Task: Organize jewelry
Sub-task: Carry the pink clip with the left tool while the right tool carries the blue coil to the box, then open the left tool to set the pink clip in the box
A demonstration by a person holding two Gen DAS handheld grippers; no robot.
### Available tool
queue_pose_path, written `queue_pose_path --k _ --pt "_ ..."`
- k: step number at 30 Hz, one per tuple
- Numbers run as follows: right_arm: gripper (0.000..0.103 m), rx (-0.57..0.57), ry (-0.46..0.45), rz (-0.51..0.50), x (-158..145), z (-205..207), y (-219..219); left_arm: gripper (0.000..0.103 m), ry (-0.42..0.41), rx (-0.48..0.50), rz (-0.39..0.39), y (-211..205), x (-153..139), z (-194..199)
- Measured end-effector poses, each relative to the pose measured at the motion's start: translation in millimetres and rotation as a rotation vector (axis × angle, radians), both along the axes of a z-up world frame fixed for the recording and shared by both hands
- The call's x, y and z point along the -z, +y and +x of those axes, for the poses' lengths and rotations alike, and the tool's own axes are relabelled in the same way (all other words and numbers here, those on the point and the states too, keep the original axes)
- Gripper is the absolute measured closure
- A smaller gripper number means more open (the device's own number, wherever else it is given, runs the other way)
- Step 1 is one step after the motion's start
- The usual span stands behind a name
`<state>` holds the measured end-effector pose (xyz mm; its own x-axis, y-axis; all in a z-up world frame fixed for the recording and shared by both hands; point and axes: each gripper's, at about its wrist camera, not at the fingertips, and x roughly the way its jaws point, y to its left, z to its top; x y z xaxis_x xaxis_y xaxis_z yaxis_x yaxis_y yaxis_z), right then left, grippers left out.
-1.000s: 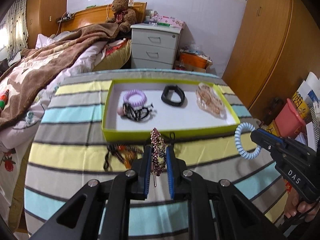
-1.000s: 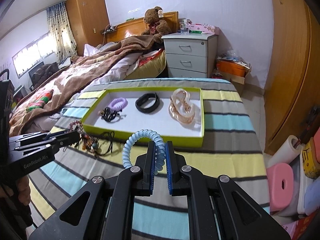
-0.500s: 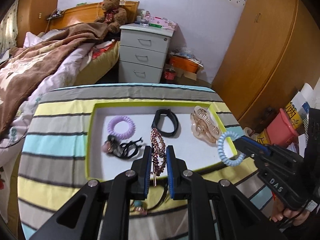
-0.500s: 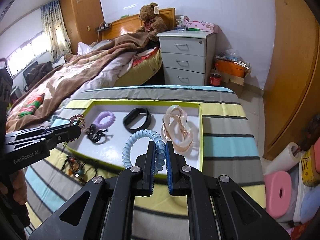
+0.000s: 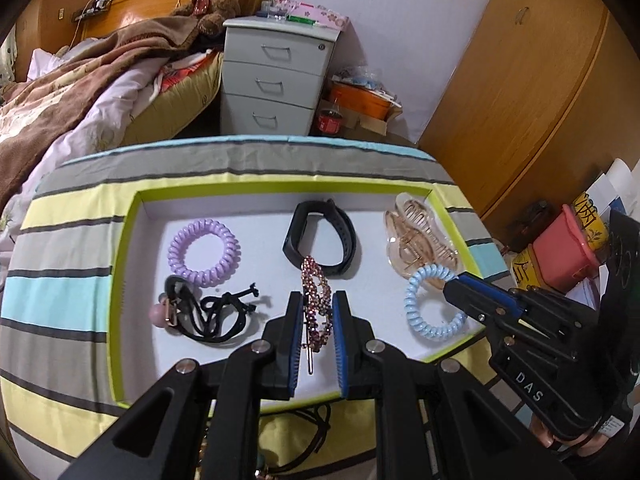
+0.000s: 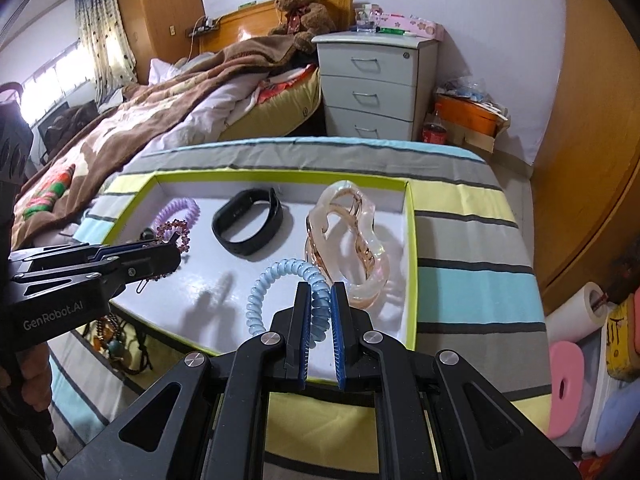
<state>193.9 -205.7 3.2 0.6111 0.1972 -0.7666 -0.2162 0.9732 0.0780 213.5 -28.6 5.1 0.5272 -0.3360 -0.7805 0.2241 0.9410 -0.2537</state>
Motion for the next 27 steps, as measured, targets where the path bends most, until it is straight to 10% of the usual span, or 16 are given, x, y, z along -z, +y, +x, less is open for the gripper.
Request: queue_pose_path --k 27 --pt "0.093 -0.013 0.045 -0.059 12.0 7.7 0.2 0.088 0.060 0.001 0.043 -8.1 23.1 10.7"
